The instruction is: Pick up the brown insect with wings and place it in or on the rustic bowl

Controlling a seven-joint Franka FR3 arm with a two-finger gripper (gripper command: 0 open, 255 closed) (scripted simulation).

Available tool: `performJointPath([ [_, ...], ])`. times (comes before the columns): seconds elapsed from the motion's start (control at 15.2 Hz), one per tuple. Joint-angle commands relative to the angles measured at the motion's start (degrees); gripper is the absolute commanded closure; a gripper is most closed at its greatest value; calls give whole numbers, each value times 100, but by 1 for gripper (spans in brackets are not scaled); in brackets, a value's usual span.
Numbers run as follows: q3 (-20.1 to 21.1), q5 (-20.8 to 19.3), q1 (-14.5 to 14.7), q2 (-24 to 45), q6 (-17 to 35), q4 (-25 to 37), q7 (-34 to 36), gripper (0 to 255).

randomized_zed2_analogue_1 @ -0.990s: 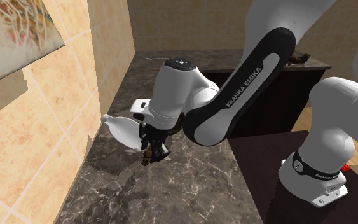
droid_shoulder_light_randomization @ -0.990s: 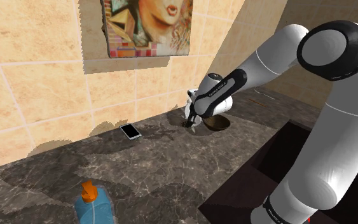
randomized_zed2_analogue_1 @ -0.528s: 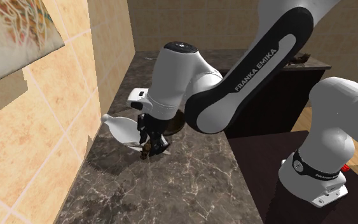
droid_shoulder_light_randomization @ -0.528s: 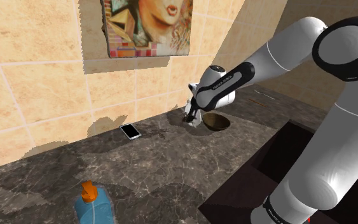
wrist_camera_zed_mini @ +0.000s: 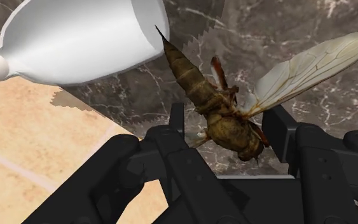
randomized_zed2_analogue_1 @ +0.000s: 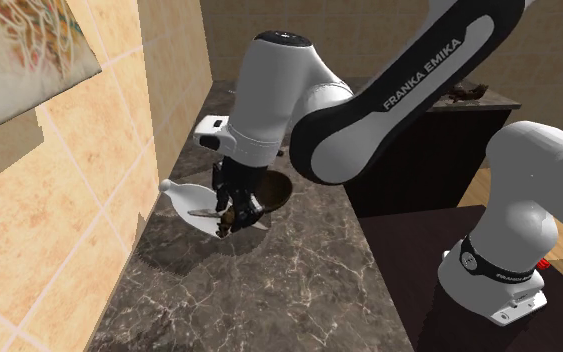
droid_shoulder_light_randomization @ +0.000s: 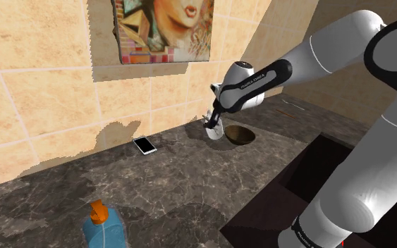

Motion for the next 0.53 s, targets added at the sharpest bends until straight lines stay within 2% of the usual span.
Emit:
performJointPath([
  [0.0, 6, -20, 3, -127, -169, 40, 21, 255],
  [0.07, 7, -24, 2, -167, -230, 61, 22, 255],
  [0.46, -530, 412, -315, -428, -278, -152, -1194, 255],
])
